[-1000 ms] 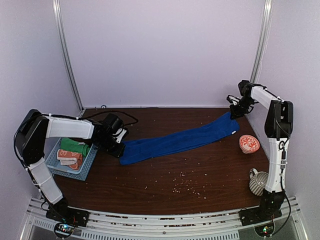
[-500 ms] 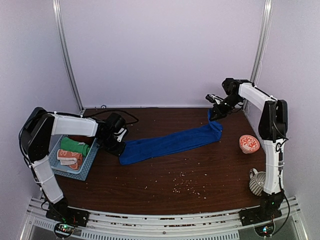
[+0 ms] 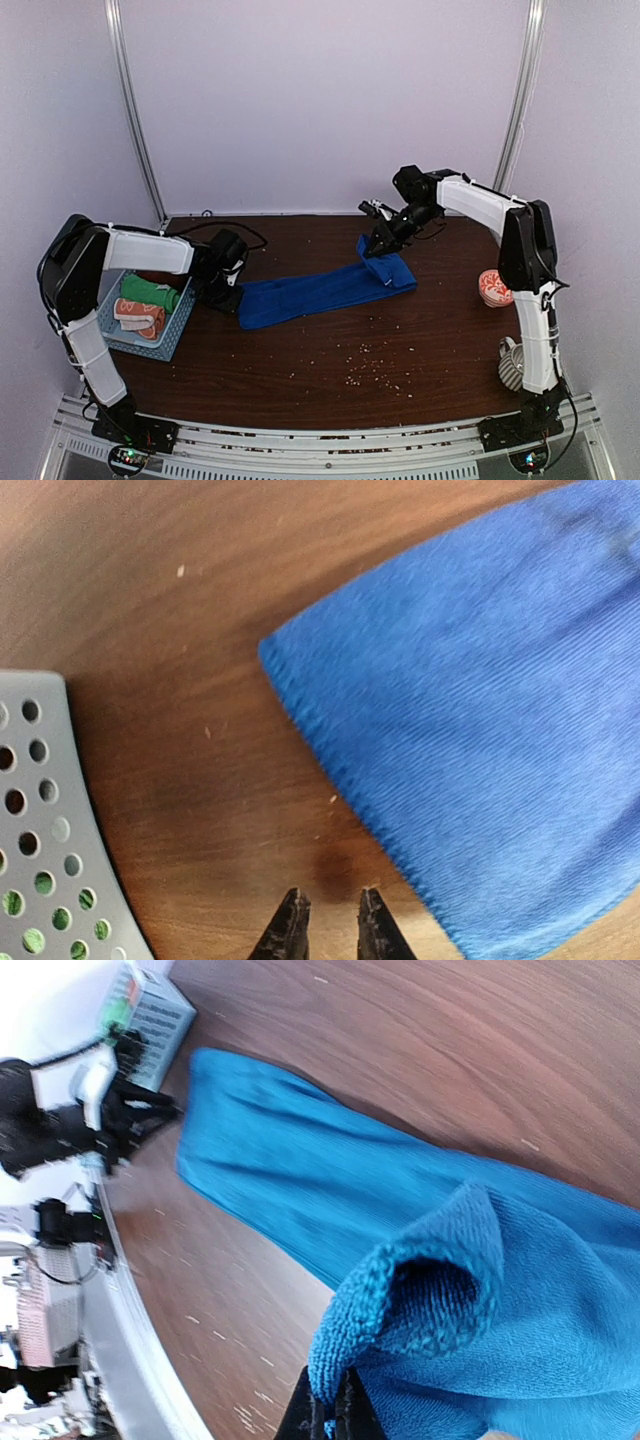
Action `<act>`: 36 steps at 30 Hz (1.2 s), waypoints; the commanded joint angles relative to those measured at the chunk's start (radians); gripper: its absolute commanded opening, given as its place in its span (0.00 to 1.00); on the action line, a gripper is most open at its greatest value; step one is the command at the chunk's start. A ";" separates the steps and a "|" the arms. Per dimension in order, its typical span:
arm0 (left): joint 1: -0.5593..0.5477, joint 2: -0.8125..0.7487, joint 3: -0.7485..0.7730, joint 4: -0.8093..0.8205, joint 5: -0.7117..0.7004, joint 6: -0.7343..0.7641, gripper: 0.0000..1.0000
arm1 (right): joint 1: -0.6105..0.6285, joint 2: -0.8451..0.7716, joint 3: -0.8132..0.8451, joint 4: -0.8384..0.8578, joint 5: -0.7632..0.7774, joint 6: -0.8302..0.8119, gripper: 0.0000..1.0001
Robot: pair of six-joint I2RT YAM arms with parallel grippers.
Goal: Roll the towels
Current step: Fold the towel at the center of the board.
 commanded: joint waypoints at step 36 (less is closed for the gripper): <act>0.020 -0.021 -0.161 0.198 0.100 -0.132 0.18 | 0.372 0.360 0.130 0.879 -0.136 0.845 0.00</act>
